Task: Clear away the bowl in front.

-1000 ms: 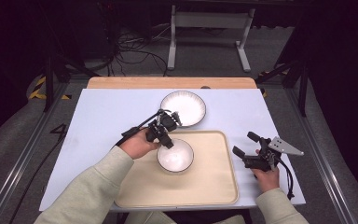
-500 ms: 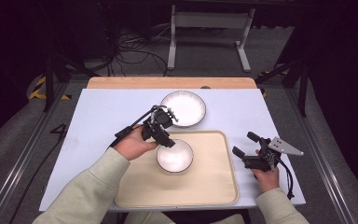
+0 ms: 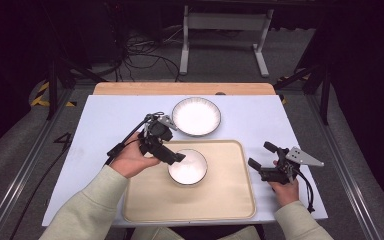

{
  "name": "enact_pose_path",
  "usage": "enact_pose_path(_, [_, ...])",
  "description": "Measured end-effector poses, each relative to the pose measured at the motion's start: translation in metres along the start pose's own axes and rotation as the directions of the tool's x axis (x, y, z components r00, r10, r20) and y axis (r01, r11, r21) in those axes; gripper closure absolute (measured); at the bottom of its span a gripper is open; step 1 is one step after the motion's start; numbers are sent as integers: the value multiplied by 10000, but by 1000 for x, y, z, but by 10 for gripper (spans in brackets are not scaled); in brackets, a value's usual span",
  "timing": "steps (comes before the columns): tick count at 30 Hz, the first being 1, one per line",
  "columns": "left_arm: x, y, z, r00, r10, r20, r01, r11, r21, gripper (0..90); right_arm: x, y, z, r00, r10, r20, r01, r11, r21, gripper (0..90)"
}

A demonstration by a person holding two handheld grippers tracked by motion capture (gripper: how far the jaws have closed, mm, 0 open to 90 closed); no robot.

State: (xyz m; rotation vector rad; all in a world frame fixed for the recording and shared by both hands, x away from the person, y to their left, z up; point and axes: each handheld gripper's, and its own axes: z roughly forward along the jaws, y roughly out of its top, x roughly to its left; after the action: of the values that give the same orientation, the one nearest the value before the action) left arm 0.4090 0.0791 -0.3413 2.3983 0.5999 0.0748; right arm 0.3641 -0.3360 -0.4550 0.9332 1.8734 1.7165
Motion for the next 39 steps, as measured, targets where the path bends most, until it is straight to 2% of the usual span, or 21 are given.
enact_pose_path(3, [-1,-7,-6,9999,-60,123,63,9995,-304,77,0,0,1,10000,-7,-58,7,10000,34,14])
enact_pose_path(7, [-3,-16,-16,10000,8,-83,-14,9971,-757,56,0,0,1,9999,-32,-95,32,10000,54,15])
enact_pose_path(9, [-2,-23,-19,9999,-150,-50,144,9937,-1108,45,0,1,0,10000,-36,-86,36,10000,15,14])
enact_pose_path(12, [-2,-29,-21,9992,-290,-260,252,9905,-1353,44,-1,1,0,10000,-48,-64,48,10000,-26,13])
enact_pose_path(15, [0,-38,-24,9977,-500,-462,405,9812,-1887,40,0,1,0,10000,-45,-56,45,10000,-40,12])
enact_pose_path(20, [1,-53,-29,9948,-643,-784,412,9628,-2669,32,0,1,-1,9999,-119,-25,119,9999,-44,9])
enact_pose_path(26, [3,-71,-33,9920,-827,-959,446,9369,-3466,23,0,2,-2,9997,-223,68,224,9997,-71,6])
enact_pose_path(28, [4,-77,-34,9905,-830,-1094,351,9234,-3821,19,0,2,-2,9995,-288,118,289,9996,-78,4])
enact_pose_path(32, [6,-90,-37,9900,-1062,-932,558,8998,-4327,18,0,3,-3,9989,-428,183,430,9990,-95,3])
enact_pose_path(34, [7,-96,-38,9870,-1128,-1141,504,8932,-4468,18,0,3,-4,9987,-472,210,475,9988,-103,2])
enact_pose_path(36, [9,-103,-39,9854,-1198,-1212,478,8767,-4787,20,0,3,-4,9983,-530,251,533,9985,-127,2])
enact_pose_path(37, [10,-107,-40,9858,-1229,-1145,494,8635,-5019,21,0,3,-4,9983,-534,252,538,9985,-129,2])
enact_pose_path(38, [12,-114,-40,9862,-1317,-1000,571,8388,-5414,24,0,4,-4,9982,-549,259,552,9984,-134,2])
enact_pose_path(39, [12,-114,-40,9862,-1317,-1000,571,8388,-5414,33,0,4,-4,9982,-549,259,552,9984,-134,2])
